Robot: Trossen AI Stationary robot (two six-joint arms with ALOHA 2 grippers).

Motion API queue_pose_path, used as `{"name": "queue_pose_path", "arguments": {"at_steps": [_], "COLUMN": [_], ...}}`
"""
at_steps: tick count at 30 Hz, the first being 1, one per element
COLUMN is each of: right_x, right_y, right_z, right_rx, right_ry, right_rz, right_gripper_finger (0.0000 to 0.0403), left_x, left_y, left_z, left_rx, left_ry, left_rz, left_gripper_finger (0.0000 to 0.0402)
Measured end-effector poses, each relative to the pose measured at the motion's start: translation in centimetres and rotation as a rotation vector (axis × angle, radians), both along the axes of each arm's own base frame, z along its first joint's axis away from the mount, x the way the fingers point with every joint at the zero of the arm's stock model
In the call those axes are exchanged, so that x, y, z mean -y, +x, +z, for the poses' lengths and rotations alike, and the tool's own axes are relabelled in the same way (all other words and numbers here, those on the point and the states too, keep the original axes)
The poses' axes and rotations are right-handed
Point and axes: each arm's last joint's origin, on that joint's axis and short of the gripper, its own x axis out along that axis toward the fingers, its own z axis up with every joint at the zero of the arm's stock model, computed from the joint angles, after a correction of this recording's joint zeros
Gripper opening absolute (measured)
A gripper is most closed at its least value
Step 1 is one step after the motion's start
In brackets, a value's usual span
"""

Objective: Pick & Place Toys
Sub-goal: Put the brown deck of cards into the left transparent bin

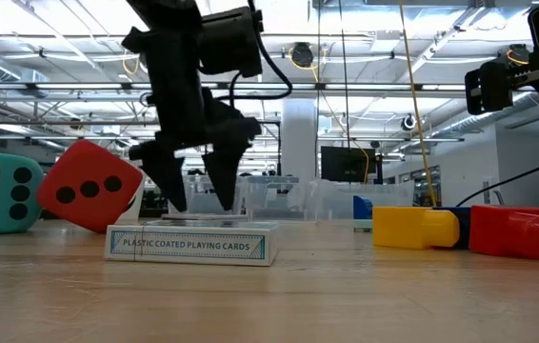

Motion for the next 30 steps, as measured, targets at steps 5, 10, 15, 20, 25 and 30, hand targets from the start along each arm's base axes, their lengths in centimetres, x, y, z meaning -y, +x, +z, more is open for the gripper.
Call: {"name": "queue_pose_path", "arguments": {"at_steps": [5, 10, 15, 20, 25, 30], "right_x": [0.0, 0.0, 0.0, 0.0, 0.0, 0.0], "right_y": [0.0, 0.0, 0.0, 0.0, 0.0, 0.0], "right_z": [0.0, 0.0, 0.0, 0.0, 0.0, 0.0], "right_rx": [0.000, 0.000, 0.000, 0.000, 0.000, 0.001], "right_ry": [0.000, 0.000, 0.000, 0.000, 0.000, 0.000], "right_rz": [0.000, 0.000, 0.000, 0.001, 0.000, 0.000], "right_gripper_finger": [0.0315, 0.0314, 0.0315, 0.0314, 0.0315, 0.0314], "left_x": [-0.2, -0.3, -0.3, -0.7, -1.5, -2.1], "left_y": [0.3, 0.3, 0.3, 0.2, 0.6, 0.5], "left_z": [-0.9, -1.1, -1.1, -0.6, 0.9, 1.1], "left_rx": [-0.021, -0.032, -0.060, -0.055, -0.054, -0.077], "left_ry": [0.051, 0.114, 0.132, 0.082, 0.048, 0.066], "left_rz": [-0.013, -0.021, -0.105, -0.161, -0.173, -0.193], "left_gripper_finger": [0.0395, 0.0395, 0.0395, 0.0395, 0.0395, 0.0395]}}
